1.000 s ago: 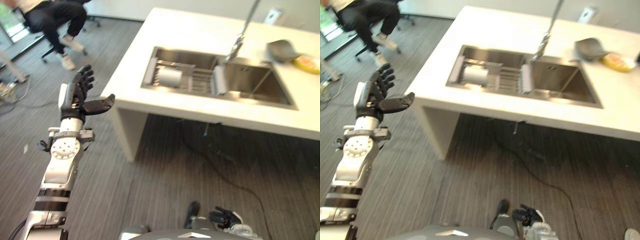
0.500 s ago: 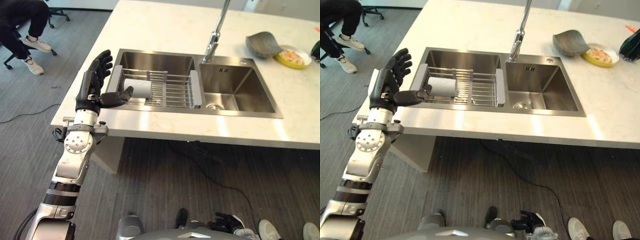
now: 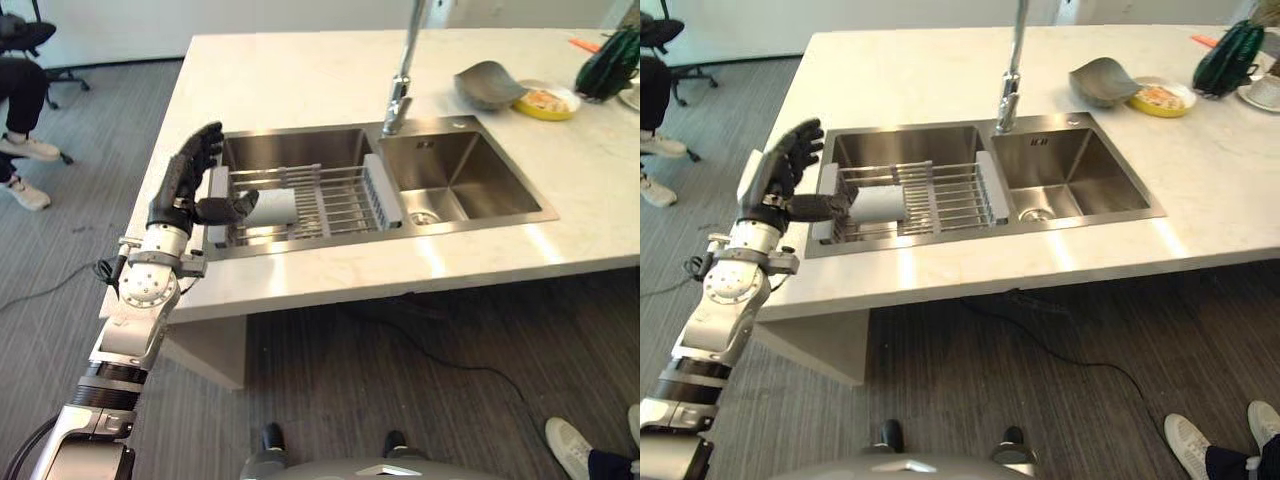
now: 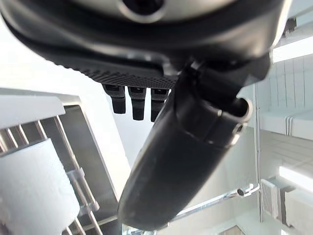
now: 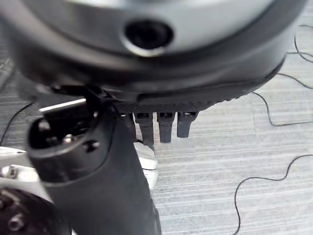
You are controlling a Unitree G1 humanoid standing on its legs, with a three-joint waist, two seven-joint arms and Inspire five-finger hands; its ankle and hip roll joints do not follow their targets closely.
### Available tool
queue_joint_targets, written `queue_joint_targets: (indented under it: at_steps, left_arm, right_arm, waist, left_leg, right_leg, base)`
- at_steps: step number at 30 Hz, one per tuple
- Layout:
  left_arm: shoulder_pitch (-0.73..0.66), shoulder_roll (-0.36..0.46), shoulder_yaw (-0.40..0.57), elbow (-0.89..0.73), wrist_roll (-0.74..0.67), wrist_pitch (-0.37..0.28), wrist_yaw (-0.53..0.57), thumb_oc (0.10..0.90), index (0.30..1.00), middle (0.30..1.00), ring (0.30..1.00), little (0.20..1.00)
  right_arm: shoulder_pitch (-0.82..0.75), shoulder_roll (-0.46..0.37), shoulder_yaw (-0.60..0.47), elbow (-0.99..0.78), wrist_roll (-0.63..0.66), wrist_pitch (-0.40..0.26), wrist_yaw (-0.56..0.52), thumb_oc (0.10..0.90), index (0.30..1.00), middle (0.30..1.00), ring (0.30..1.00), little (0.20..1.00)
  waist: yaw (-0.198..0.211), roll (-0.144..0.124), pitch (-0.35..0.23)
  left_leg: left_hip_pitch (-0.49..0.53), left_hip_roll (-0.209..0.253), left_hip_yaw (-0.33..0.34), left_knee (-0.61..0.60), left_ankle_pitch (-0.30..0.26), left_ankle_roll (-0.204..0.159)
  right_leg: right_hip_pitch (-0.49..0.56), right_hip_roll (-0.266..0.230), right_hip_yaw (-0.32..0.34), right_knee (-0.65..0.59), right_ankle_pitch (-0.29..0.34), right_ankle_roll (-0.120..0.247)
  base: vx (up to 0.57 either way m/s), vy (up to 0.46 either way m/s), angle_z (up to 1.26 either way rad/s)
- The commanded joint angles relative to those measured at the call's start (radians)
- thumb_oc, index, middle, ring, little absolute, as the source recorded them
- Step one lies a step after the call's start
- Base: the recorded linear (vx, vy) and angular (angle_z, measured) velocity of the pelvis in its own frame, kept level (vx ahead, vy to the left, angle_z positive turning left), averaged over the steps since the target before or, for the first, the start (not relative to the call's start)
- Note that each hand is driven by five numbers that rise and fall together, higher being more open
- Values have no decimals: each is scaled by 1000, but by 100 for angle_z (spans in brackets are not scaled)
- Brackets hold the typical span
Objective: Place the dishes in the dishwasher.
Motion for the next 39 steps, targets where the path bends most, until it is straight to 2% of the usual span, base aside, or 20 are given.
queue_joint_targets:
  at_steps: [1, 2, 3, 7, 10, 18, 29, 30, 32, 39]
  left_arm:
    - [-161, 36, -13, -6, 67, -89, -2, 800, 900, 900, 900, 900]
    - [-161, 37, -13, -6, 66, -89, -2, 800, 900, 900, 900, 900]
    - [-201, 82, -50, 54, 155, -75, 6, 800, 900, 900, 900, 900]
    - [-240, 130, -88, 105, 242, -61, 9, 800, 900, 900, 900, 900]
    - [-302, 212, -152, 189, 362, -34, 5, 800, 900, 900, 900, 900]
    - [-433, 285, -285, 343, 491, -2, 21, 800, 900, 900, 900, 900]
    - [-523, 268, -383, 483, 515, 12, 27, 800, 900, 900, 900, 900]
    - [-522, 226, -389, 486, 558, 19, 43, 800, 900, 900, 900, 900]
    - [-544, 200, -412, 528, 586, 45, 64, 800, 900, 900, 900, 900]
    - [-670, 170, -514, 689, 635, 63, 79, 800, 900, 900, 900, 900]
  right_arm:
    - [-31, -48, -1, -2, 16, -10, -7, 800, 900, 900, 900, 900]
    - [-31, -48, -1, -2, 16, -10, -7, 800, 900, 900, 900, 900]
    - [-32, -64, -6, 2, 24, -9, -4, 800, 900, 900, 900, 900]
    - [-31, -70, -15, 10, 35, -8, 0, 800, 900, 900, 900, 900]
    - [-23, -83, -29, 31, 51, -8, -1, 800, 900, 900, 900, 900]
    - [4, -96, -52, 78, 68, -3, -3, 800, 900, 900, 900, 900]
    - [-8, -107, -58, 86, 102, -3, -9, 800, 900, 900, 900, 900]
    - [-57, -104, -48, 56, 109, -38, -39, 800, 900, 900, 900, 900]
    - [-53, -55, -16, 14, 123, -23, -33, 800, 900, 900, 900, 900]
    - [-40, -56, -12, -5, 124, -24, -52, 800, 900, 900, 900, 900]
  waist:
    - [30, 23, -29]
    - [30, 22, -29]
    - [20, 21, -38]
    - [17, 19, -41]
    - [7, 20, -45]
    - [-9, 16, -49]
    - [-18, 8, -49]
    - [-9, 6, -55]
    - [-11, 10, -64]
    - [-33, 12, -68]
  left_leg:
    - [20, 5, 25, 12, -72, -17]
    - [21, 5, 25, 12, -72, -17]
    - [31, -2, 36, 12, -80, -12]
    - [38, -6, 45, 12, -85, -10]
    - [41, -11, 50, 12, -88, -6]
    - [47, -17, 54, 12, -95, 0]
    - [52, -25, 68, 12, -104, 8]
    - [52, -27, 62, 12, -106, 11]
    - [55, -30, 65, 12, -111, 14]
    - [61, -29, 77, 12, -116, 17]
  right_leg:
    - [-86, 23, -26, 12, -14, 48]
    - [-86, 23, -26, 12, -14, 48]
    - [-85, 18, -18, 12, -10, 52]
    - [-88, 15, -12, 12, -4, 55]
    - [-93, 10, -8, 12, 1, 61]
    - [-97, 5, -5, 12, 9, 67]
    - [-113, 1, 8, 12, 23, 75]
    - [-109, -2, 2, 12, 21, 74]
    - [-107, -4, -2, 12, 19, 76]
    - [-117, -2, 9, 12, 22, 78]
  base:
    - [33, 37, -4]
    - [81, 57, -8]
    - [63, 38, -11]
    - [43, 22, -18]
    - [34, 22, -10]
    - [9, 4, -5]
    - [11, 11, -6]
    - [51, 14, -12]
    - [47, 15, -4]
    - [10, 10, -1]
